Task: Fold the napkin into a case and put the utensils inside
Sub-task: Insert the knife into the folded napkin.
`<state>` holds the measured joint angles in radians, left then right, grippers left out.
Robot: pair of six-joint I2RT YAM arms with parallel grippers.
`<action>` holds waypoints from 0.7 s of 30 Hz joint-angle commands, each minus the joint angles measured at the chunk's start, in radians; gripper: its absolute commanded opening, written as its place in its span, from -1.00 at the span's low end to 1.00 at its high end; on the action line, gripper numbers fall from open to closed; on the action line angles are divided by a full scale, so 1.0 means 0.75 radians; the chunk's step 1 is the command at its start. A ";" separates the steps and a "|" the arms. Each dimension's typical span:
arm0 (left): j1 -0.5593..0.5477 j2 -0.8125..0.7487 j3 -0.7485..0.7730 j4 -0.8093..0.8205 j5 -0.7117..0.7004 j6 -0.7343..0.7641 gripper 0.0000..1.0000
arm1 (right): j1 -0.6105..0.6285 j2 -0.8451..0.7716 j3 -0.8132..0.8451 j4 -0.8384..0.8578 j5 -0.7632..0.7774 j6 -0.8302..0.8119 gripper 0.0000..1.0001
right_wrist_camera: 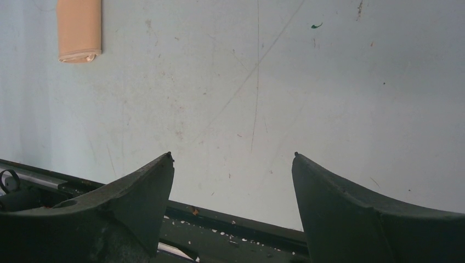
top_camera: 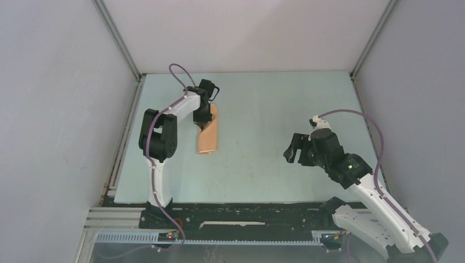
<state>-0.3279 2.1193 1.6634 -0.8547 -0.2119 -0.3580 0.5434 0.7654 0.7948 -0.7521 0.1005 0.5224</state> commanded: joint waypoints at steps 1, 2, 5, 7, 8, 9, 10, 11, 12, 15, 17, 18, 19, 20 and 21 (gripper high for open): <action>-0.016 -0.107 -0.043 0.047 0.061 -0.045 -1.00 | -0.009 -0.015 0.032 -0.008 0.023 -0.010 0.74; -0.019 -0.113 -0.054 0.052 0.061 -0.048 -1.00 | -0.009 -0.016 0.032 -0.009 0.025 -0.008 0.74; -0.021 -0.113 -0.070 0.055 0.074 -0.049 -1.00 | -0.008 -0.016 0.032 -0.011 0.026 -0.009 0.74; -0.023 -0.110 -0.077 0.051 0.079 -0.049 -1.00 | -0.007 -0.018 0.032 -0.011 0.026 -0.009 0.74; -0.024 -0.114 -0.084 0.054 0.081 -0.049 -1.00 | -0.007 -0.019 0.033 -0.012 0.028 -0.006 0.74; -0.025 -0.119 -0.092 0.062 0.083 -0.049 -1.00 | -0.007 -0.018 0.033 -0.011 0.029 -0.007 0.74; -0.027 -0.125 -0.102 0.068 0.083 -0.048 -1.00 | -0.007 -0.018 0.032 -0.013 0.031 -0.005 0.74; -0.027 -0.125 -0.106 0.070 0.084 -0.047 -1.00 | -0.007 -0.014 0.032 -0.013 0.033 -0.004 0.74; -0.027 -0.123 -0.110 0.070 0.087 -0.046 -1.00 | -0.006 -0.013 0.032 -0.013 0.033 -0.003 0.74; -0.027 -0.125 -0.132 0.072 0.088 -0.046 -1.00 | -0.004 -0.015 0.032 -0.017 0.036 0.000 0.74; -0.027 -0.130 -0.147 0.073 0.082 -0.048 -1.00 | -0.003 -0.020 0.032 -0.020 0.041 0.004 0.74; -0.028 -0.133 -0.151 0.074 0.081 -0.050 -1.00 | -0.003 -0.021 0.032 -0.019 0.042 0.001 0.74; -0.027 -0.136 -0.155 0.074 0.078 -0.052 -1.00 | -0.003 -0.022 0.031 -0.018 0.042 0.002 0.74; -0.027 -0.139 -0.158 0.074 0.075 -0.055 -1.00 | -0.003 -0.023 0.031 -0.018 0.040 0.002 0.74; -0.028 -0.143 -0.161 0.073 0.072 -0.059 -1.00 | -0.003 -0.021 0.030 -0.016 0.038 0.000 0.74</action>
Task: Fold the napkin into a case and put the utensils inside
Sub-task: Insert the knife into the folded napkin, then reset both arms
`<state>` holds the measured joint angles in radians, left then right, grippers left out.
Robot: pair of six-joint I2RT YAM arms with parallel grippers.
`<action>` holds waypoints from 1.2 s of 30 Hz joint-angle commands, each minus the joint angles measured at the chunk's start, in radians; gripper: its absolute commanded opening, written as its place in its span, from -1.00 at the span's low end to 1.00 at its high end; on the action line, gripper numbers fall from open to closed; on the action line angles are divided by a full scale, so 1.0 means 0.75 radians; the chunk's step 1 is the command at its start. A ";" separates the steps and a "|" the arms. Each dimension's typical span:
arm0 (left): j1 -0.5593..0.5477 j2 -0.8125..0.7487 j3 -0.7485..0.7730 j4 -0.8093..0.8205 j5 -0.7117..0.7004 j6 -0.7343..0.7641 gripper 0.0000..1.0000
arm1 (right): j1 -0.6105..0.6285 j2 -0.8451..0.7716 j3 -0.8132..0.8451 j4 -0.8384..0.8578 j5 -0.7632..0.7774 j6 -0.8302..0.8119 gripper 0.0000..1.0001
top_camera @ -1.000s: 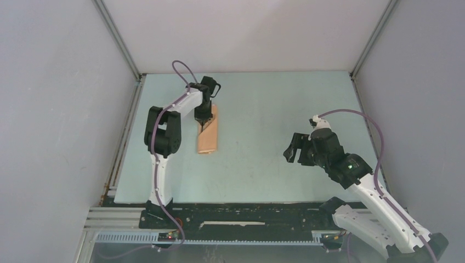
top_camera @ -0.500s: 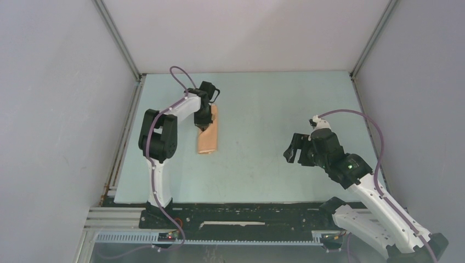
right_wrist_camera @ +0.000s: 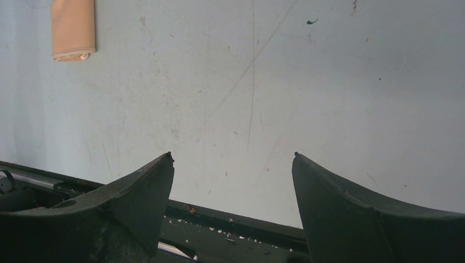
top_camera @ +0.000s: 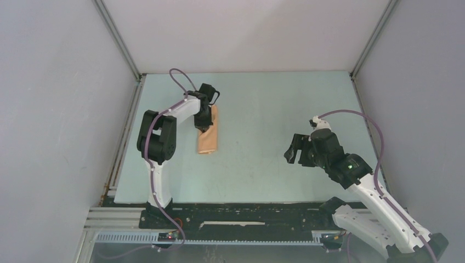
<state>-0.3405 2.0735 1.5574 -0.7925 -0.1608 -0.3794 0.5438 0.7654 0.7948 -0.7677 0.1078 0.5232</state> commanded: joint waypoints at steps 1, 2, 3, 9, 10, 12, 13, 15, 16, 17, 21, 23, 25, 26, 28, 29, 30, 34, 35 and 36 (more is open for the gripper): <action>-0.010 -0.085 -0.023 -0.007 0.000 -0.035 -1.00 | -0.002 -0.022 0.029 0.005 0.028 -0.002 0.74; -0.010 -0.091 -0.025 -0.007 0.001 -0.039 -1.00 | 0.000 -0.019 0.027 0.007 0.026 -0.001 0.75; -0.010 -0.093 -0.023 -0.008 0.005 -0.040 -1.00 | -0.001 -0.020 0.026 0.007 0.026 -0.001 0.75; -0.006 -0.098 -0.003 -0.022 0.010 -0.055 -0.54 | 0.003 -0.021 0.026 0.012 0.026 -0.006 0.75; -0.007 -0.100 -0.001 -0.026 0.002 -0.057 -0.50 | 0.003 -0.026 0.026 0.010 0.028 -0.006 0.75; -0.001 -0.118 0.001 -0.027 -0.005 -0.065 -0.46 | 0.003 -0.029 0.026 0.012 0.029 -0.003 0.76; 0.002 -0.126 0.005 -0.032 -0.008 -0.065 -0.44 | 0.002 -0.031 0.026 0.012 0.032 -0.004 0.76; 0.005 -0.154 0.015 -0.049 -0.036 -0.062 -0.41 | 0.003 -0.030 0.026 0.015 0.032 -0.002 0.76; 0.006 -0.172 0.016 -0.051 -0.043 -0.062 -0.39 | 0.001 -0.029 0.026 0.020 0.029 -0.003 0.76; 0.012 -0.193 0.019 -0.057 -0.056 -0.063 -0.38 | 0.001 -0.026 0.027 0.024 0.027 -0.002 0.76; 0.028 -0.319 0.048 -0.101 -0.106 -0.054 -0.29 | -0.003 -0.024 0.054 0.016 0.038 -0.006 0.77; 0.033 -0.450 0.054 -0.102 -0.112 -0.030 -0.13 | -0.008 -0.030 0.099 -0.006 0.053 -0.017 0.81; 0.033 -0.590 0.055 -0.091 -0.108 0.002 0.06 | -0.016 -0.038 0.171 -0.037 0.078 -0.044 0.88; 0.033 -0.659 0.063 -0.085 -0.107 0.017 0.12 | -0.022 -0.044 0.226 -0.055 0.093 -0.058 0.94; 0.035 -0.783 0.111 -0.102 -0.102 0.045 0.21 | -0.035 -0.056 0.331 -0.098 0.131 -0.104 0.99; 0.035 -0.840 0.145 -0.125 -0.070 0.062 0.23 | -0.042 -0.062 0.387 -0.117 0.146 -0.128 0.99; 0.035 -0.904 0.184 -0.136 -0.029 0.071 0.24 | -0.044 -0.074 0.449 -0.137 0.164 -0.150 0.99; 0.035 -1.161 0.292 -0.091 0.196 0.119 0.29 | -0.048 -0.126 0.715 -0.213 0.204 -0.250 0.99; 0.035 -1.231 0.304 -0.060 0.255 0.132 0.31 | -0.048 -0.138 0.786 -0.225 0.208 -0.281 0.99; 0.034 -1.301 0.307 -0.028 0.288 0.144 0.35 | -0.048 -0.140 0.853 -0.238 0.211 -0.311 0.99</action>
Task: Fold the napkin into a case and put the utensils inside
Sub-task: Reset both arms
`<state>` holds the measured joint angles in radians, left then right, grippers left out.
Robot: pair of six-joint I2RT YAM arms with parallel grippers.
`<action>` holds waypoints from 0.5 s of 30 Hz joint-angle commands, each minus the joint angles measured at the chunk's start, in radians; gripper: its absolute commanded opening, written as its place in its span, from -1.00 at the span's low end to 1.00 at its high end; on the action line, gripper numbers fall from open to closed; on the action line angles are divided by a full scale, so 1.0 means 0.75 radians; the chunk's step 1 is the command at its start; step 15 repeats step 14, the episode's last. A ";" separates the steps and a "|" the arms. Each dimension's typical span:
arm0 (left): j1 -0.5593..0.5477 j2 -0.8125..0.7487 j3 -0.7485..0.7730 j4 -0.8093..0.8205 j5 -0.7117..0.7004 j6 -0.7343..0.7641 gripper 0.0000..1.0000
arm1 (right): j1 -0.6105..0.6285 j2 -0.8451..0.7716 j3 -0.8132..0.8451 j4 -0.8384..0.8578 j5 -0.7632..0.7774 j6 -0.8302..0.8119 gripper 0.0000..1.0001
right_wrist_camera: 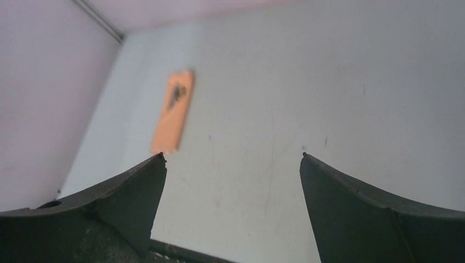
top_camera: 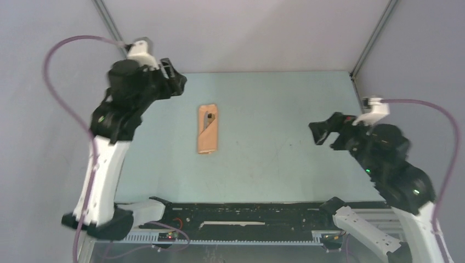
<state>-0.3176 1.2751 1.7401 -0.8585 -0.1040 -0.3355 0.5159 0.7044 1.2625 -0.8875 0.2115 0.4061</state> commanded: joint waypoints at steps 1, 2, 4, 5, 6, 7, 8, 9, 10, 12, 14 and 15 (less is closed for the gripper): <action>0.004 -0.323 0.057 0.099 0.243 0.104 0.44 | -0.011 -0.057 0.302 -0.094 0.081 -0.179 0.99; 0.002 -0.388 0.046 0.140 0.266 0.121 0.57 | -0.011 -0.052 0.374 -0.106 0.085 -0.207 0.99; 0.002 -0.486 0.029 0.199 0.286 0.149 0.65 | -0.011 -0.039 0.497 -0.129 0.092 -0.258 0.99; 0.001 -0.523 0.025 0.218 0.295 0.164 0.66 | -0.011 -0.036 0.543 -0.136 0.095 -0.279 0.99; 0.002 -0.550 0.024 0.234 0.297 0.176 0.74 | -0.011 -0.035 0.589 -0.135 0.095 -0.306 0.99; 0.002 -0.579 0.017 0.250 0.296 0.188 0.81 | -0.011 -0.037 0.611 -0.130 0.102 -0.321 0.99; 0.003 -0.605 0.007 0.271 0.301 0.197 0.84 | -0.011 -0.039 0.627 -0.122 0.112 -0.330 0.99; 0.002 -0.627 -0.004 0.296 0.308 0.204 0.85 | -0.011 -0.042 0.639 -0.116 0.112 -0.337 0.99; 0.003 -0.650 -0.014 0.311 0.308 0.207 0.85 | -0.012 -0.050 0.637 -0.109 0.091 -0.348 0.99; 0.002 -0.683 -0.024 0.326 0.303 0.208 0.85 | -0.010 -0.061 0.639 -0.103 0.118 -0.328 0.99; 0.003 -0.705 -0.024 0.328 0.304 0.210 0.86 | -0.010 -0.051 0.647 -0.114 0.146 -0.308 0.99; 0.003 -0.705 -0.024 0.328 0.304 0.210 0.86 | -0.010 -0.051 0.647 -0.114 0.146 -0.308 0.99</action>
